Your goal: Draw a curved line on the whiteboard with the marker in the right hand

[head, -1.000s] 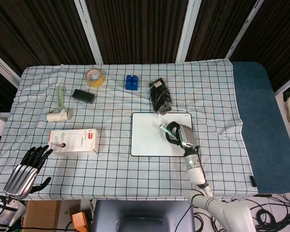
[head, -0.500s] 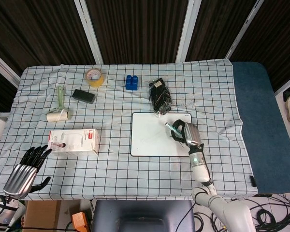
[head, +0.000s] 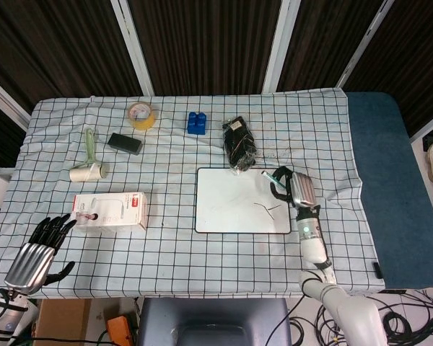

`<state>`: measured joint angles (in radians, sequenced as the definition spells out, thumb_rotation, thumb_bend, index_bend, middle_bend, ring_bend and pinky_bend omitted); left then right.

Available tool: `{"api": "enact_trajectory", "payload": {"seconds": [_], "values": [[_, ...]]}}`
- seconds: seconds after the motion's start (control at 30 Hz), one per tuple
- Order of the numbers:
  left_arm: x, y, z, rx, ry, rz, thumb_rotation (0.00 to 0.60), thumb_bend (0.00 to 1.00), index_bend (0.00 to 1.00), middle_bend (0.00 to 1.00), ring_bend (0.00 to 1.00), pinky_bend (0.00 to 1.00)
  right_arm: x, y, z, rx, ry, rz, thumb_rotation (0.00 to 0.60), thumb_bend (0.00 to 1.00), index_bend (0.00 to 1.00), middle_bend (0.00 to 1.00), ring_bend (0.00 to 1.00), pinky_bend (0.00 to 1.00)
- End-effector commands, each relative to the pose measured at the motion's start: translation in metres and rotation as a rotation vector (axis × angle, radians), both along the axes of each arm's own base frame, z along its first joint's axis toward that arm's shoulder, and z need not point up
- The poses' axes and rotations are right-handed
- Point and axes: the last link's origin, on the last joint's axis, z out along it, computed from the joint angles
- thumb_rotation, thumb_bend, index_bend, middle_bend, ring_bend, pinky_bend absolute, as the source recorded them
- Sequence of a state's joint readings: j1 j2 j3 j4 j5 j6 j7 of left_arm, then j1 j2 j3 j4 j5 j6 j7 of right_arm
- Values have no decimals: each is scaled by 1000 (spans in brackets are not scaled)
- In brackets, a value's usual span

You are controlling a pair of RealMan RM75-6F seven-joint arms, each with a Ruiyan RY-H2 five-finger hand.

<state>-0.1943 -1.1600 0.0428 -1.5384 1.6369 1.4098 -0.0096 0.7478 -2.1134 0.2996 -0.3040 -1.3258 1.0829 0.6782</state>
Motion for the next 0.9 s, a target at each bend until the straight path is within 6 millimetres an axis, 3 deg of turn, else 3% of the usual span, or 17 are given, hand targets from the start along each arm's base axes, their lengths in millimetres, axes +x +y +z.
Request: {"api": "enact_trajectory", "payload": {"seconds": [0.03,0.13,0.37,0.6,0.7,0.83,0.9], "values": [[0,0,0,-1,-1,-2,600,301,0,0,0,0,-5,5,27,-62,49,101,600,394,1000,731,709,753],[2,-2,0,-1,-2,-9,600,301,0,0,0,0,-21,19,46,-42,161,180,600,394,1000,731,709,753],[4,-5,-3,-13,1,-22,600,302,0,0,0,0,-71,78,88,7,503,202,600,395,997,731,699,754],[6,-8,-6,-22,6,-33,600,302,0,0,0,0,-105,100,79,94,592,104,600,394,936,729,667,743],[5,-8,-5,-16,6,-33,600,301,0,0,0,0,-114,100,74,125,649,96,600,389,816,657,598,695],[5,-8,-4,-13,4,-30,600,302,0,0,0,0,-120,100,72,173,681,91,600,374,472,431,400,571],[5,-8,-4,-14,1,-31,600,301,0,0,0,0,-124,101,72,187,694,82,600,368,317,365,345,566]]}}
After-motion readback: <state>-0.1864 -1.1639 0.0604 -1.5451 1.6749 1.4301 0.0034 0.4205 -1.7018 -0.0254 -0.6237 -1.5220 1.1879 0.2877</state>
